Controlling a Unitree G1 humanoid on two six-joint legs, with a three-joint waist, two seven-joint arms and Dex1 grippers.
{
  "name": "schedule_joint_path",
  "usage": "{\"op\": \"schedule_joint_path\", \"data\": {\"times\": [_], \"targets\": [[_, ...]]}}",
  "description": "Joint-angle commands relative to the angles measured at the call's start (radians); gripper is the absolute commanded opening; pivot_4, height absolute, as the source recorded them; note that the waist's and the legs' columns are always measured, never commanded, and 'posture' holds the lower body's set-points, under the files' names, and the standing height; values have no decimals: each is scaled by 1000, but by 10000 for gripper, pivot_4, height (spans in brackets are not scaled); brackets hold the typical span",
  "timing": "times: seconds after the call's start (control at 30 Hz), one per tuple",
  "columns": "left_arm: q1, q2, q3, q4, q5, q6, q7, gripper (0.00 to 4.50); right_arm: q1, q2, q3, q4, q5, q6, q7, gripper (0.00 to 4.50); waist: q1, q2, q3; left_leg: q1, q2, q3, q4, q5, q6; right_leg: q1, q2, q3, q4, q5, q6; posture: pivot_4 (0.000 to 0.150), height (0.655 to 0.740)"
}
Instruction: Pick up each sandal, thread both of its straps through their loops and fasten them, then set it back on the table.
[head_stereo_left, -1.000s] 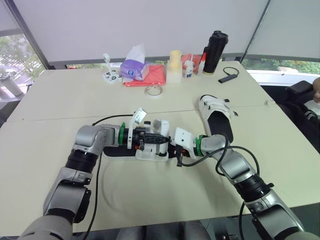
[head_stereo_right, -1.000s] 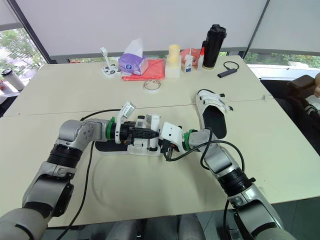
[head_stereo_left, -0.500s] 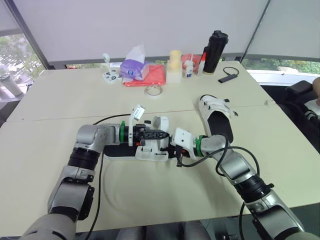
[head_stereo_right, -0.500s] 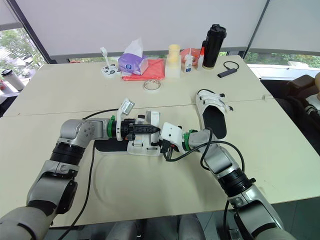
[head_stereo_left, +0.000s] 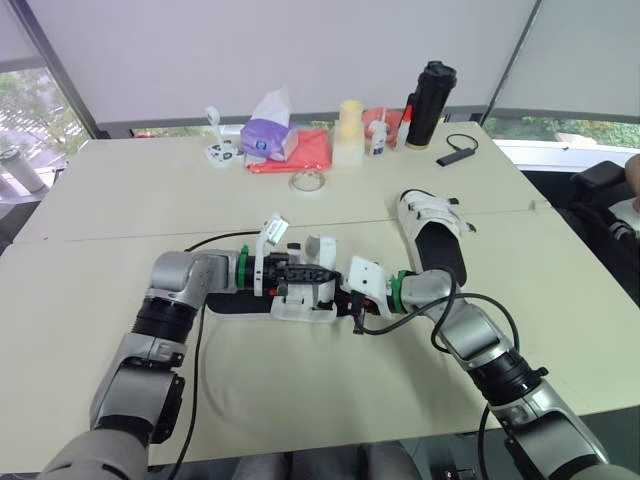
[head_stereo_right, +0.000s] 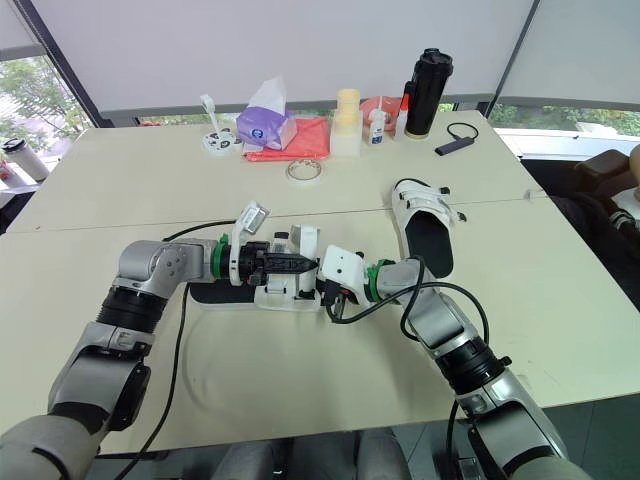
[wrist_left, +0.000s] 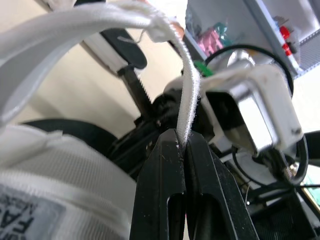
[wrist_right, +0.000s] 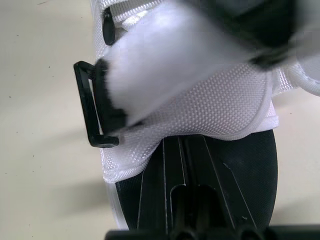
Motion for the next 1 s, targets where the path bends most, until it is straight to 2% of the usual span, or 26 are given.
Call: {"op": "schedule_joint_path", "data": {"times": [0.03,0.5,1.0], "targets": [[15,11,-20,-32,19,-25,-9,505,28,-12,39,35,-30,27,5,0,0,0,0,0,0,0,0,0,0,0,0,0,0,0,0,1500,7400],[50,36,-46,-73,32,-46,-30,505,29,-11,39,37,-33,24,4,0,0,0,0,0,0,0,0,0,0,0,0,0,0,-1,-2,1500,7400],[122,58,-113,-102,145,-305,-101,505,28,-13,43,39,-37,21,7,0,0,0,0,0,0,0,0,0,0,0,0,0,0,-2,-4,1500,7400]]}}
